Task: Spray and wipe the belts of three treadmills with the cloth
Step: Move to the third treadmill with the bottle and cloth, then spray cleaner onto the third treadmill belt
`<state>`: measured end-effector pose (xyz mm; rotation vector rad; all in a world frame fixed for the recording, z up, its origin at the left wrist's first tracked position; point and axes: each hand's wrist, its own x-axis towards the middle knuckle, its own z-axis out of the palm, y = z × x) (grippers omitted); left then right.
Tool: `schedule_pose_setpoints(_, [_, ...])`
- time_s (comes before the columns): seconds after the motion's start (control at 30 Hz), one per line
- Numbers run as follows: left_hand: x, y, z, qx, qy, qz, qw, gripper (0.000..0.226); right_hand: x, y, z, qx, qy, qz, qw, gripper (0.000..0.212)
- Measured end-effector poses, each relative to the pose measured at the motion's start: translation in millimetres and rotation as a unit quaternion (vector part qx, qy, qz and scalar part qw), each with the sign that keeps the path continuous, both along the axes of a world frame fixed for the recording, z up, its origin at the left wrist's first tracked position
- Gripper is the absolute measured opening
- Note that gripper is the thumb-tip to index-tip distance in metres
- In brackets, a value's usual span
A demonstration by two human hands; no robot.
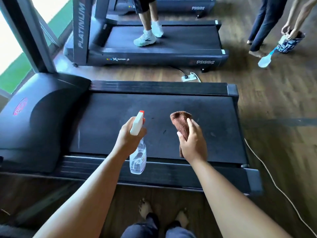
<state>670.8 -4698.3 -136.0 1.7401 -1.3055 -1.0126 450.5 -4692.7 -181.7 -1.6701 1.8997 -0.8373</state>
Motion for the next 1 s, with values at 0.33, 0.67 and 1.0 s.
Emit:
schedule_pose_setpoints(0.33, [-9.7,9.7,-50.0,0.015,0.040,0.026,0.999,0.020,-3.0,-2.4,-54.1,0.030,0.006,0.015,0.999,0.064])
schedule_pose_setpoints(0.67, [23.0,-15.4,-176.4,0.023,0.047,0.016,0.999,0.017,31.2,-27.1,-166.7,0.060,0.004,-0.028,0.998,0.063])
schedule_pose_setpoints(1.0, [54.9,-49.0,-314.3,0.005,0.063,-0.002,0.998,0.017,70.9,-41.3,-319.7,0.063,0.016,-0.058,0.996,0.062])
